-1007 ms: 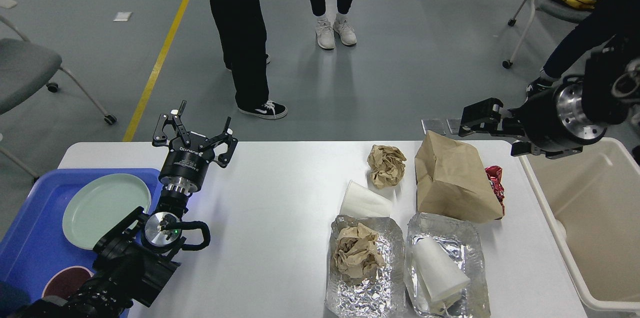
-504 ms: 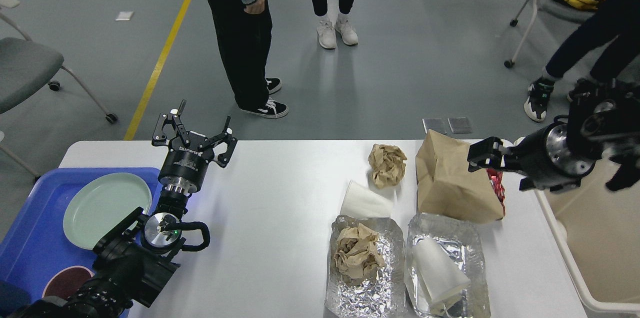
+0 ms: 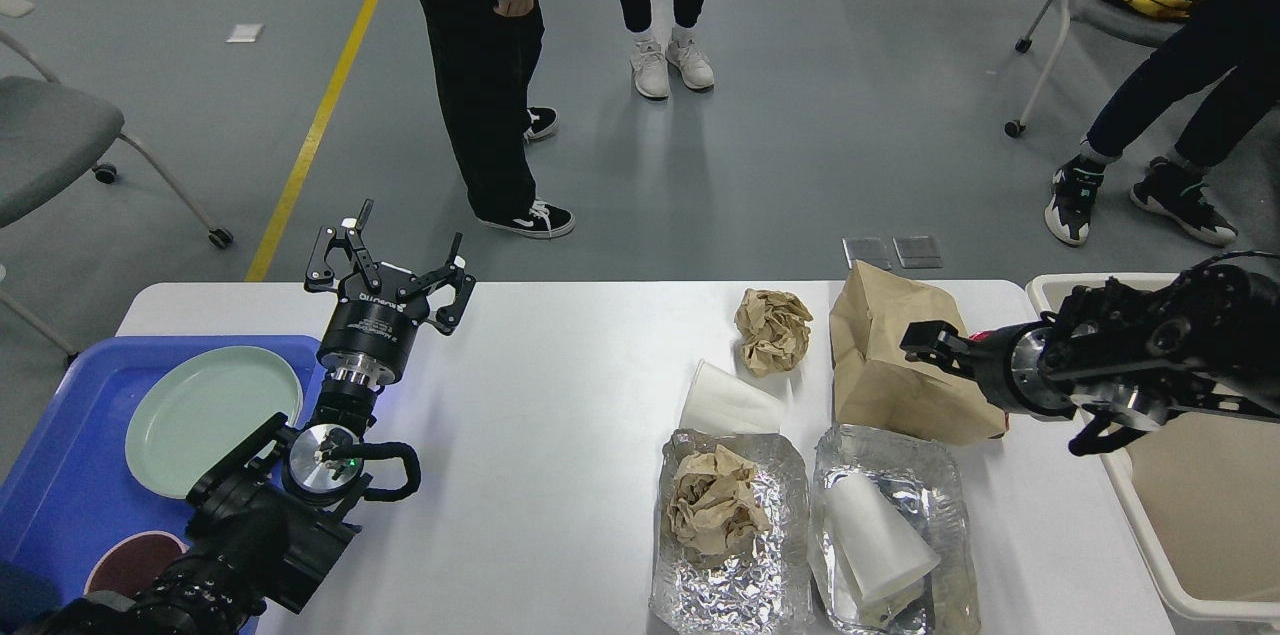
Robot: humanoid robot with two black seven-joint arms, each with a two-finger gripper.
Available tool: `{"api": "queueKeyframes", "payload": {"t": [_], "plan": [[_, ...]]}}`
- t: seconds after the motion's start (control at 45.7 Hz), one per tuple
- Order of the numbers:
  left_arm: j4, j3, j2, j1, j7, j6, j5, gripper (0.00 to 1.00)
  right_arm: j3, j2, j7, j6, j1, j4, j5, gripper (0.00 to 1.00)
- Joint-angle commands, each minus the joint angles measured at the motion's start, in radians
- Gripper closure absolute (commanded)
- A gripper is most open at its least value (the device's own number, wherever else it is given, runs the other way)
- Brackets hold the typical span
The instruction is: Tidy desktop
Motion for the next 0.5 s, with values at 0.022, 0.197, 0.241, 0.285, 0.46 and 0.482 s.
{"api": "queueKeyframes", "payload": {"t": [0.022,0.197,0.241,0.285,0.46,0.482], "plan": [[0.0,0.0,0.0,0.0,0.0,0.0,0.0,0.04,0.034,0.039,0.0,-0.003,-0.073,-0.064,0.002,0.0],[0.0,0.0,0.0,0.0,0.0,0.0,0.0,0.04,0.114,0.047,0.001,-0.002,-0.125,-0.104,0.0,0.0],[0.0,0.0,0.0,0.0,0.0,0.0,0.0,0.04,0.116,0.056,0.001,-0.005,-0.127,-0.104,-0.002,0.0],[0.0,0.0,0.0,0.0,0.0,0.0,0.0,0.04,0.116,0.07,0.001,-0.006,-0.128,-0.107,-0.003,0.0],[0.0,0.0,0.0,0.0,0.0,-0.001,0.0,0.04,0.131,0.107,0.003,-0.013,-0.153,-0.152,-0.002,0.0],[0.0,0.0,0.0,0.0,0.0,0.0,0.0,0.04,0.131,0.108,0.001,-0.013,-0.153,-0.152,-0.002,0.0]]}}
